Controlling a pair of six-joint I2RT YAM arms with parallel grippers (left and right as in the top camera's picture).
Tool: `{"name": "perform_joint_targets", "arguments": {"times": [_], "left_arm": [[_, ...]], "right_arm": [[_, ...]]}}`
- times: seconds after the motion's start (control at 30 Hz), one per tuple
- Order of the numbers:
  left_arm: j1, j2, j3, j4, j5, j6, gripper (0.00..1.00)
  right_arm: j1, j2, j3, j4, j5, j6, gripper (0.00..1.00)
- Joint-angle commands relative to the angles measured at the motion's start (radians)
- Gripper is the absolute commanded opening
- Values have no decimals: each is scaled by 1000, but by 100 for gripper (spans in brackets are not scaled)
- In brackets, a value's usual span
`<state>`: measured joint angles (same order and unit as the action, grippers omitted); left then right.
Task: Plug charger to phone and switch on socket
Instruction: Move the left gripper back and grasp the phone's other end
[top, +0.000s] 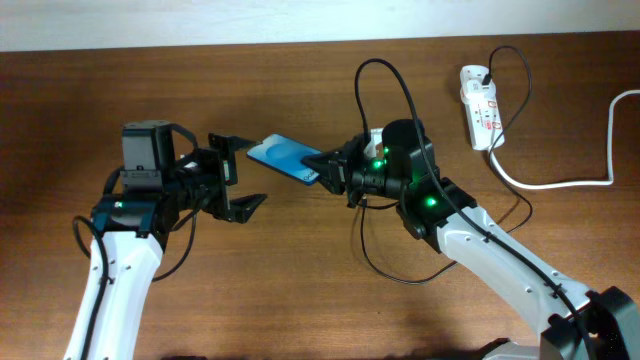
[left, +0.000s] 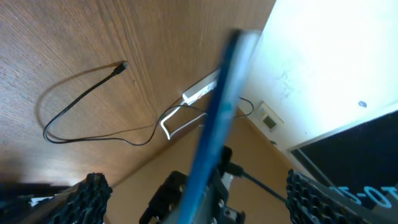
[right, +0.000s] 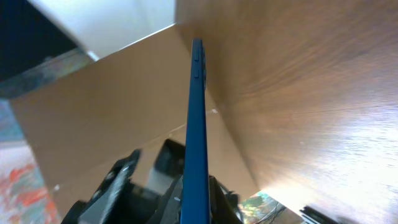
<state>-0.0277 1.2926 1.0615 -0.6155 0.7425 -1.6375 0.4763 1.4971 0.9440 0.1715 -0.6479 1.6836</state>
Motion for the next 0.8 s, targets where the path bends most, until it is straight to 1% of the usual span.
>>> {"name": "perform_joint_targets", "arguments": {"times": [0.0, 0.07, 0.13, 0.2, 0.27, 0.4, 0.47, 0.53, 0.63, 0.7, 0.77], "left_arm": [[-19, 4, 15, 20, -50, -53, 91], [-28, 4, 15, 53, -63, -53, 86], [-42, 4, 15, 81, -80, -53, 83], [-55, 4, 15, 109, -100, -53, 83], [-71, 4, 15, 134, -132, -53, 78], [-91, 4, 15, 136, -164, -52, 75], [-94, 4, 15, 136, -171, -53, 70], [-94, 4, 15, 135, -185, -52, 66], [-94, 4, 15, 135, -191, -53, 65], [-95, 4, 15, 135, -198, -52, 59], [-97, 4, 15, 135, -209, -53, 55]], "right_arm": [[-4, -23, 4, 45, -51, 2, 4], [-4, -23, 4, 47, -64, 2, 4], [-4, -23, 4, 47, -79, 2, 4], [-2, -23, 4, 47, -86, 2, 4], [11, -23, 4, 47, -86, 19, 4], [31, -23, 4, 53, -82, 65, 4], [33, -23, 4, 58, -82, 70, 4], [34, -23, 4, 58, -97, 119, 4], [34, -23, 4, 94, -105, 140, 4], [34, -23, 4, 107, -105, 140, 4], [34, -23, 4, 107, -106, 149, 4]]}}
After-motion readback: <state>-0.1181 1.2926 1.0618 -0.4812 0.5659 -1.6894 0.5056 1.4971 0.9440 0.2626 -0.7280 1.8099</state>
